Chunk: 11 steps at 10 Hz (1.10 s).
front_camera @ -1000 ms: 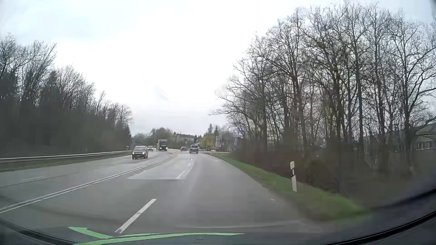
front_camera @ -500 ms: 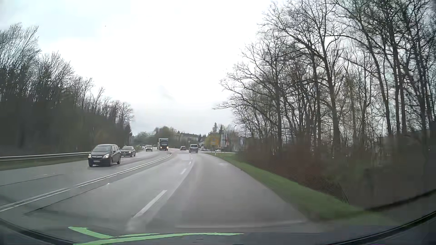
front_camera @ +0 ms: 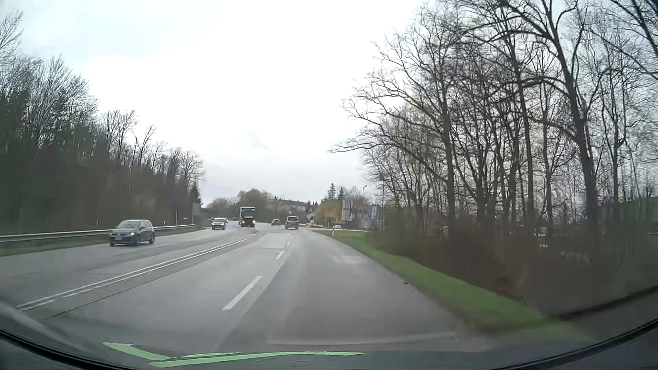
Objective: Follow the waypoints while adhering to traffic rules and regulations
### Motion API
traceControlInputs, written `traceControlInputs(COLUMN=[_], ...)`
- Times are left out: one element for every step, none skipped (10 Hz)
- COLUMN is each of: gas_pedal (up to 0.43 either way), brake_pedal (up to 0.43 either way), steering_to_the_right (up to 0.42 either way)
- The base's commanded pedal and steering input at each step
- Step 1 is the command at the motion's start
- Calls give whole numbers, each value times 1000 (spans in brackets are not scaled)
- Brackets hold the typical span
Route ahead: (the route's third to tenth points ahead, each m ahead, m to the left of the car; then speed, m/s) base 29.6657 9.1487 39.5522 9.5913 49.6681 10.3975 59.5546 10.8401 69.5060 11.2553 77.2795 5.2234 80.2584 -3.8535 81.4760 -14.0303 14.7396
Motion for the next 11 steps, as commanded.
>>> traceControlInputs(gas_pedal=[0, 0, 0, 0, 0, 0, 0, 0, 0, 0, 0], brake_pedal=[0, 0, 0, 0, 0, 0, 0, 0, 0, 0, 0], steering_to_the_right=[-10, -9, -8, -8, -7, -7, -6, -5, -5, -6, -6])
